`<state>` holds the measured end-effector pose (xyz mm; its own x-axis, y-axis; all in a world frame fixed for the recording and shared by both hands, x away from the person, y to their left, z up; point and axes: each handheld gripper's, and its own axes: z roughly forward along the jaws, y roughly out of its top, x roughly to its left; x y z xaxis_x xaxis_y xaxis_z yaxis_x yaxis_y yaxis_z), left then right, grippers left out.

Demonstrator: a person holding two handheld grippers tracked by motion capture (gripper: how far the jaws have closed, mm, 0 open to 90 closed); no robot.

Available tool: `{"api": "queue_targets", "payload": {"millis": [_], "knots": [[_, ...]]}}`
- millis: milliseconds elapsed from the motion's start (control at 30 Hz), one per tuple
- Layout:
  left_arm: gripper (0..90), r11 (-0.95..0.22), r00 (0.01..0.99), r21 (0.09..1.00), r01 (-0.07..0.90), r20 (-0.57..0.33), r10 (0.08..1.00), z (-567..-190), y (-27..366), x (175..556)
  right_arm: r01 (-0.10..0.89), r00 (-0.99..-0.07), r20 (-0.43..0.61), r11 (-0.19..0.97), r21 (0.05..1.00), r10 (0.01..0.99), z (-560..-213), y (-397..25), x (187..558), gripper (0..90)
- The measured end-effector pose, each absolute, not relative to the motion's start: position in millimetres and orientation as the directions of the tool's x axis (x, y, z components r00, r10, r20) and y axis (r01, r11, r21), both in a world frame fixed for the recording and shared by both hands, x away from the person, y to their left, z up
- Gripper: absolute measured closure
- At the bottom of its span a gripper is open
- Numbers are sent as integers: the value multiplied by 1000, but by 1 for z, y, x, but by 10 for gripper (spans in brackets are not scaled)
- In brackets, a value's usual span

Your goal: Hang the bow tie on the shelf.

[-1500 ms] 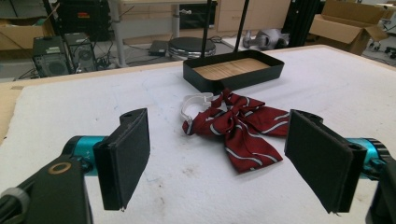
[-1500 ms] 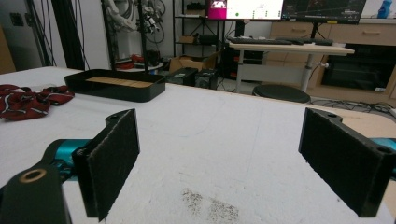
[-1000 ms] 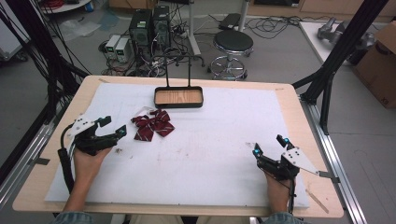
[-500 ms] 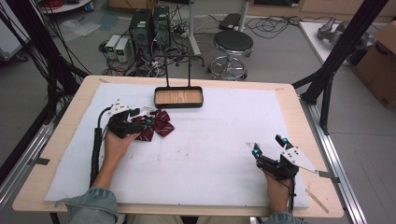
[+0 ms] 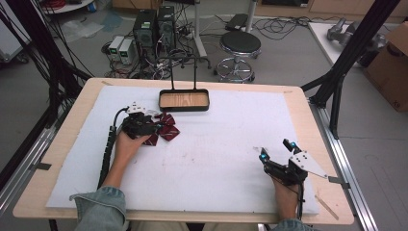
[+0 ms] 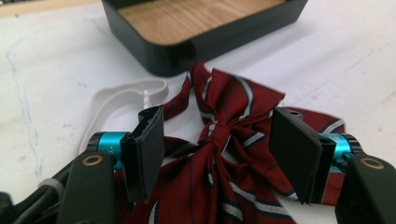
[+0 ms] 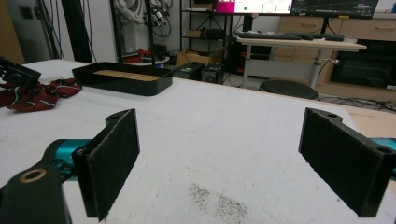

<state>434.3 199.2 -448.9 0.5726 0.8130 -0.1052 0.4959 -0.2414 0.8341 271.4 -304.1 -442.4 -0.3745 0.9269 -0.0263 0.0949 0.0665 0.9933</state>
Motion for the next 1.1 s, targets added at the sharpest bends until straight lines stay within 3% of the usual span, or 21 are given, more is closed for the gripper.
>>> {"api": "queue_targets", "payload": {"millis": [67, 133, 300, 467, 700, 1100], "knots": [[395, -244, 577, 835, 493, -105, 810, -449, 199, 434, 99, -375, -22, 63, 993, 927, -442, -304, 271, 116], [492, -246, 579, 833, 495, -106, 808, -449, 198, 434, 103, -373, -19, 61, 993, 928, -442, -304, 271, 116], [565, -291, 575, 794, 534, -88, 814, -451, 193, 439, 104, -374, -16, 60, 993, 927, -442, -304, 271, 116], [711, -284, 569, 795, 536, -92, 817, -451, 195, 439, 102, -373, -19, 61, 993, 928, -443, -304, 272, 116], [738, -326, 603, 817, 475, -32, 797, -441, 192, 432, 104, -374, -14, 57, 993, 927, -443, -305, 272, 116], [739, -285, 656, 906, 312, 12, 755, -361, 197, 426, 106, -374, -14, 58, 993, 927, -443, -305, 273, 116]]}}
